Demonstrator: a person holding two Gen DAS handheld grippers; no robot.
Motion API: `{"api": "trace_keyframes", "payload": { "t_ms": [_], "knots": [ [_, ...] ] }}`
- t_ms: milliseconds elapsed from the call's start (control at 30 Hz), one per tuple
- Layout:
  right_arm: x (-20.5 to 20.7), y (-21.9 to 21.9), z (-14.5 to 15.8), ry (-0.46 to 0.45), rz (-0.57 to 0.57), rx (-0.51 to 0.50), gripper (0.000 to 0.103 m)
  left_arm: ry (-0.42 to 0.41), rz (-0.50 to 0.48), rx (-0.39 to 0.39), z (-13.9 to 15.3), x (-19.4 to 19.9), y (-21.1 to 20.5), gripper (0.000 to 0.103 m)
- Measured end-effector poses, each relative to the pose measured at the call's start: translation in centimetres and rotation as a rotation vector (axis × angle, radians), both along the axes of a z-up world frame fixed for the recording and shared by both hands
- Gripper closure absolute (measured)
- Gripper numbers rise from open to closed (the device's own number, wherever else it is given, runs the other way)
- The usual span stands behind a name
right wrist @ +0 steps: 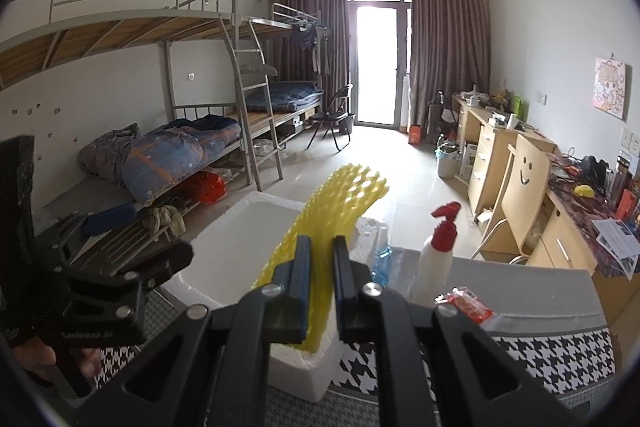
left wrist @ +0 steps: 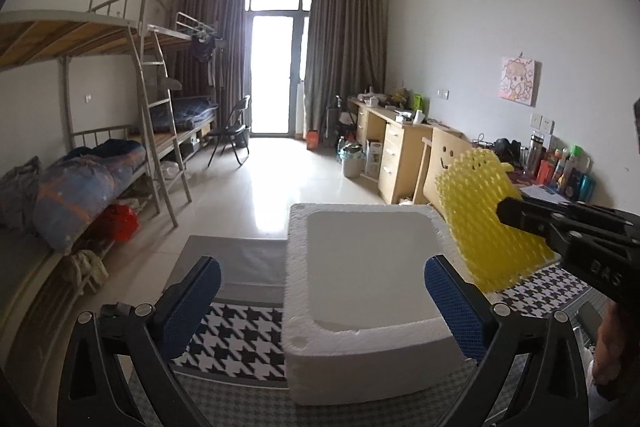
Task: Organize soft objects
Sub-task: 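Carry the yellow mesh sleeve with the right gripper over the white foam box, then open the right gripper to drop the sleeve into the foam box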
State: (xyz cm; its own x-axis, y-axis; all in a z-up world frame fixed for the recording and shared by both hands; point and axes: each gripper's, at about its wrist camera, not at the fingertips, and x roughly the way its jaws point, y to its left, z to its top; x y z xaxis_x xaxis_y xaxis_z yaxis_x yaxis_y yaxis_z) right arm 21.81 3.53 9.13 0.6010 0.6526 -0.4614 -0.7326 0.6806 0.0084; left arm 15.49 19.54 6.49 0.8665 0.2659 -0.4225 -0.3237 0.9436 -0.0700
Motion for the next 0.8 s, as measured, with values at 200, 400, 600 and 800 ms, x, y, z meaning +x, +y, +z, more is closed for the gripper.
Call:
{"api": "trace_keyframes", "payload": {
  "t_ms": [200,400,600,800],
  "knots": [
    [0.8,1.5,-0.4,0.033,0.019,-0.007,0.090,-0.006,0.005,0.012,-0.1,-1.0,0.1,0.001],
    [1.3,2.4,-1.0,0.067,0.034,-0.014,0.090,-0.012,0.008,0.006,-0.4,-1.9,0.4,0.001],
    [1.6,3.4,-1.8,0.091,0.035,-0.030,0.090,-0.012,0.014,0.004,-0.6,-2.2,0.4,0.001],
    [1.7,4.5,-2.3,0.111,0.048,-0.051,0.084,-0.008,0.023,-0.006,-0.8,-2.8,0.8,0.001]
  ]
}}
